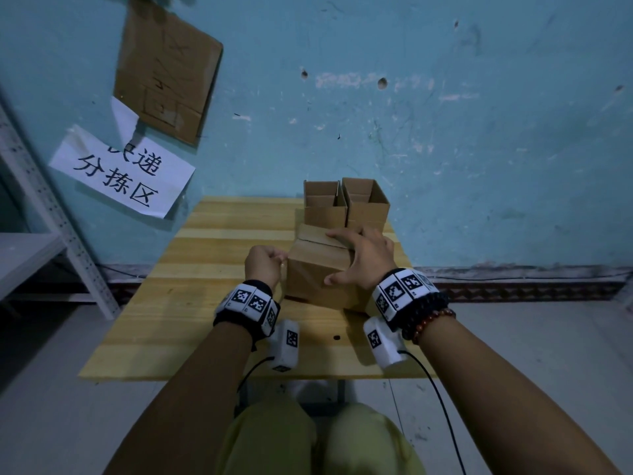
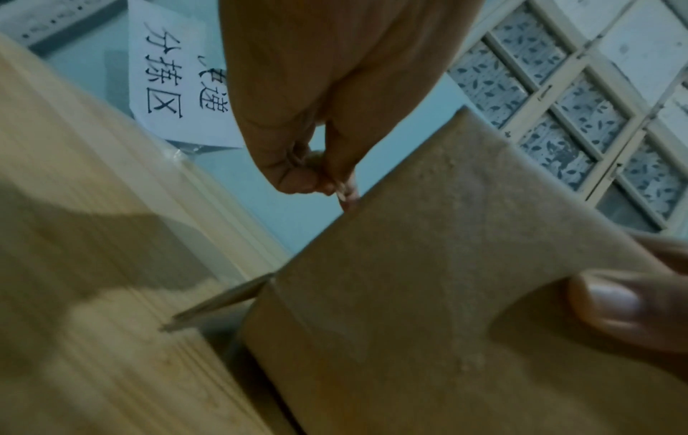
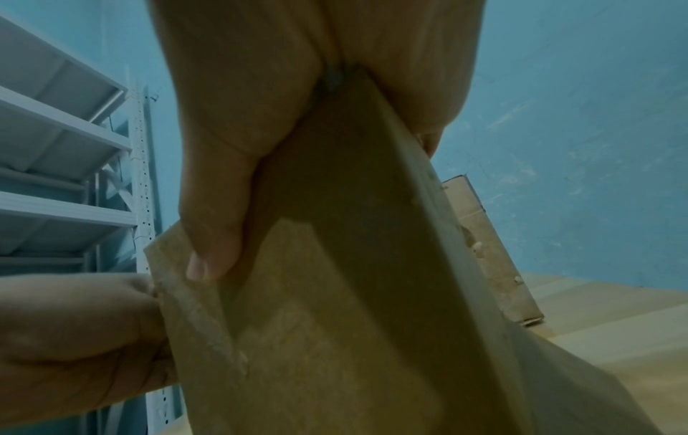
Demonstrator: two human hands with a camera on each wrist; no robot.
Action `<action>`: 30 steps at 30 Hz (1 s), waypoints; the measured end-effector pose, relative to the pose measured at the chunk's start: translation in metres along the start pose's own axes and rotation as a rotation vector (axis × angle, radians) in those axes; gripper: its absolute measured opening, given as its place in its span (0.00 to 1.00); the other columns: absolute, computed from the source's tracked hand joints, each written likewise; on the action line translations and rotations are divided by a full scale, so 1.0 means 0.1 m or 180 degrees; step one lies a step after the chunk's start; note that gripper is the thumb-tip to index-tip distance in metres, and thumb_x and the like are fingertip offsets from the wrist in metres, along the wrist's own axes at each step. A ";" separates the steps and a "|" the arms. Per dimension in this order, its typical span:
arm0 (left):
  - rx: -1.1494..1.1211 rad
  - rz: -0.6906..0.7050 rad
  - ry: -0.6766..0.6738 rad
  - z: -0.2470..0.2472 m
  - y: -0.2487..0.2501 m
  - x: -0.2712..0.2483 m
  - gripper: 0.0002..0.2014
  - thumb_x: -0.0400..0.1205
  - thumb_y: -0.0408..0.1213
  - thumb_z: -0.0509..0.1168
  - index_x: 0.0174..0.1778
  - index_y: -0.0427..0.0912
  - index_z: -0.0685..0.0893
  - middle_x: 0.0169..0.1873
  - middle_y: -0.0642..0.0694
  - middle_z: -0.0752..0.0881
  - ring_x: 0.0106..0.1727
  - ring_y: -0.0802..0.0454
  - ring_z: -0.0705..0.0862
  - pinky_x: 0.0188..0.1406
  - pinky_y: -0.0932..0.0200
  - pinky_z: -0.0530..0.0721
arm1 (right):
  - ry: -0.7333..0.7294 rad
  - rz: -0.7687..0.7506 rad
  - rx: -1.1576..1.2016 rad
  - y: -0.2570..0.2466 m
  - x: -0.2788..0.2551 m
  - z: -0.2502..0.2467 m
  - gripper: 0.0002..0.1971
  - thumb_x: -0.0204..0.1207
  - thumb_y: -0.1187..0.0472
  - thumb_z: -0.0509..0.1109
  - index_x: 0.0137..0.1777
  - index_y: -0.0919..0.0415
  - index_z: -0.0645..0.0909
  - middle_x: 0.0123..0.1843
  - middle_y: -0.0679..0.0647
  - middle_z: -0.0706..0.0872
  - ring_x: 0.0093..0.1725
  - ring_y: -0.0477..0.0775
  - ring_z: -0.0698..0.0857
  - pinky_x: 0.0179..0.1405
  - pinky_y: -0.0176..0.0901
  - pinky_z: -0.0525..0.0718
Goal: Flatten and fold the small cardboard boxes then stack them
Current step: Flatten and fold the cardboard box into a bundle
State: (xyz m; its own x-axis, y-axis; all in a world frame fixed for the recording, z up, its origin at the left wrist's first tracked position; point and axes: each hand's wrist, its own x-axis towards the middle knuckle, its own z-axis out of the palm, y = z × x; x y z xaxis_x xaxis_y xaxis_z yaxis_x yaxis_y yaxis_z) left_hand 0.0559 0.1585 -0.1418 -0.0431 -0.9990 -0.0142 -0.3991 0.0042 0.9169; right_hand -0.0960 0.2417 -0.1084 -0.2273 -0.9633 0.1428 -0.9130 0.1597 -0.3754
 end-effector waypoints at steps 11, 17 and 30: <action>-0.0427 -0.0503 -0.0465 -0.10 -0.03 0.06 0.15 0.84 0.20 0.53 0.65 0.20 0.75 0.50 0.31 0.83 0.47 0.43 0.83 0.51 0.55 0.81 | 0.0045 0.0084 0.0158 0.03 -0.01 -0.02 0.42 0.57 0.44 0.81 0.72 0.36 0.67 0.65 0.54 0.70 0.70 0.57 0.66 0.71 0.51 0.59; -0.0572 -0.0221 -0.0348 -0.17 -0.13 0.06 0.07 0.76 0.21 0.68 0.48 0.24 0.85 0.48 0.28 0.86 0.33 0.53 0.84 0.45 0.62 0.85 | 0.0051 0.0119 0.0162 0.03 -0.02 -0.02 0.42 0.57 0.43 0.81 0.72 0.36 0.66 0.63 0.54 0.71 0.70 0.57 0.66 0.71 0.50 0.60; -0.0181 -0.0308 -0.0247 -0.29 -0.28 0.17 0.18 0.82 0.18 0.50 0.29 0.38 0.73 0.32 0.35 0.80 0.22 0.51 0.77 0.25 0.57 0.79 | 0.0071 0.0094 0.0102 0.02 -0.02 0.00 0.42 0.58 0.44 0.81 0.73 0.36 0.66 0.66 0.54 0.70 0.71 0.57 0.65 0.72 0.51 0.59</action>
State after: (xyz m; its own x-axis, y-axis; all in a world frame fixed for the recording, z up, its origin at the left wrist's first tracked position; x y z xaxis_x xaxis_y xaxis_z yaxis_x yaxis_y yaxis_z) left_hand 0.0927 0.1398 -0.1566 -0.0785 -0.9881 -0.1326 -0.3523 -0.0969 0.9309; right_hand -0.0971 0.2440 -0.1090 -0.2618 -0.9532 0.1513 -0.8945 0.1808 -0.4088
